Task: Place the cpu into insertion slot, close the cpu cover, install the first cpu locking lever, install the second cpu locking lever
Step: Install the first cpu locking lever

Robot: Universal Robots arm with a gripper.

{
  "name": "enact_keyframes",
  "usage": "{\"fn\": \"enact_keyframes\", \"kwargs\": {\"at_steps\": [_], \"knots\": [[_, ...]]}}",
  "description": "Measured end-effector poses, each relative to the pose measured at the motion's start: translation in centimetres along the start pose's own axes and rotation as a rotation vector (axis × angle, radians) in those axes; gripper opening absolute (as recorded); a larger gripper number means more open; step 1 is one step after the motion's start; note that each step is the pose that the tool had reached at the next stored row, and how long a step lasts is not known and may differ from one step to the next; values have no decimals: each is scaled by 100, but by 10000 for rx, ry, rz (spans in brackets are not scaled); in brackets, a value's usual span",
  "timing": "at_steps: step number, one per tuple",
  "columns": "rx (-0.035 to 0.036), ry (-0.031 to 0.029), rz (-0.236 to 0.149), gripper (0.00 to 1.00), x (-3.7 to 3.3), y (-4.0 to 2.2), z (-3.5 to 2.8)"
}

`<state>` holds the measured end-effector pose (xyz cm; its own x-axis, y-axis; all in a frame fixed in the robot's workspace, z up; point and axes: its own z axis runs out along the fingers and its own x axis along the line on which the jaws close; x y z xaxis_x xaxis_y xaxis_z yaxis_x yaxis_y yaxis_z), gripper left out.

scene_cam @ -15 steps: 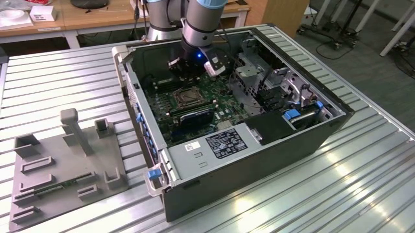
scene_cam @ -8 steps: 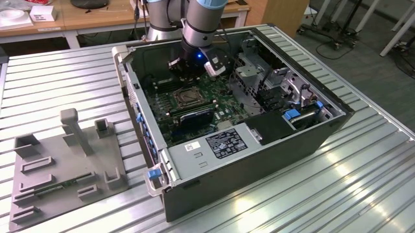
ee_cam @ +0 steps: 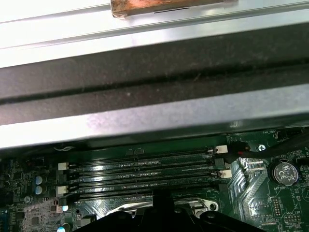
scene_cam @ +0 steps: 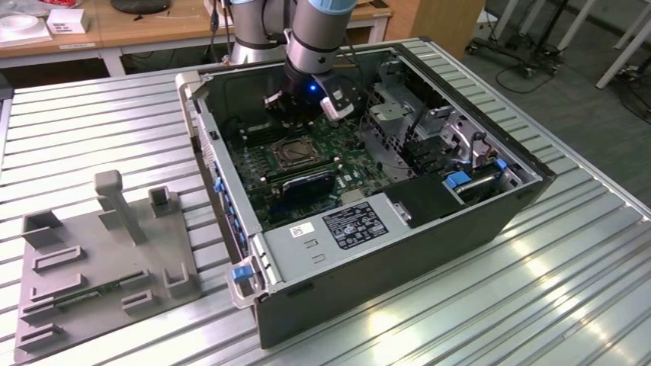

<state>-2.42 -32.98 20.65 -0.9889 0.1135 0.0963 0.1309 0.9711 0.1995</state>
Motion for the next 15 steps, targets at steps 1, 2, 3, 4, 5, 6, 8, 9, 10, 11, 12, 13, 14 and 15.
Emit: {"fn": "enact_keyframes", "kwargs": {"at_steps": [1, 2, 3, 4, 5, 6, 8, 9, 10, 11, 12, 13, 14, 15], "knots": [[-37, 5, -4, 11, -1, -1, 1], [-116, 14, -10, 11, -1, -1, 0], [-197, 25, -15, 11, -1, -1, 0], [-208, 26, -15, 11, 0, -1, 0], [-211, 28, -15, 11, 0, -1, 0], [-214, 28, -14, 11, 0, -1, 0], [-247, 34, -18, 11, 0, -3, -1], [-321, 44, -24, 11, 0, -4, -1], [-393, 52, -28, 11, -1, -4, -1], [-433, 57, -32, 11, -1, -5, -1], [-457, 60, -32, 11, 0, -5, -1], [-460, 60, -32, 11, 0, -5, -1], [-460, 60, -32, 11, 0, -5, -1], [-460, 60, -32, 11, 0, -5, -1]]}}
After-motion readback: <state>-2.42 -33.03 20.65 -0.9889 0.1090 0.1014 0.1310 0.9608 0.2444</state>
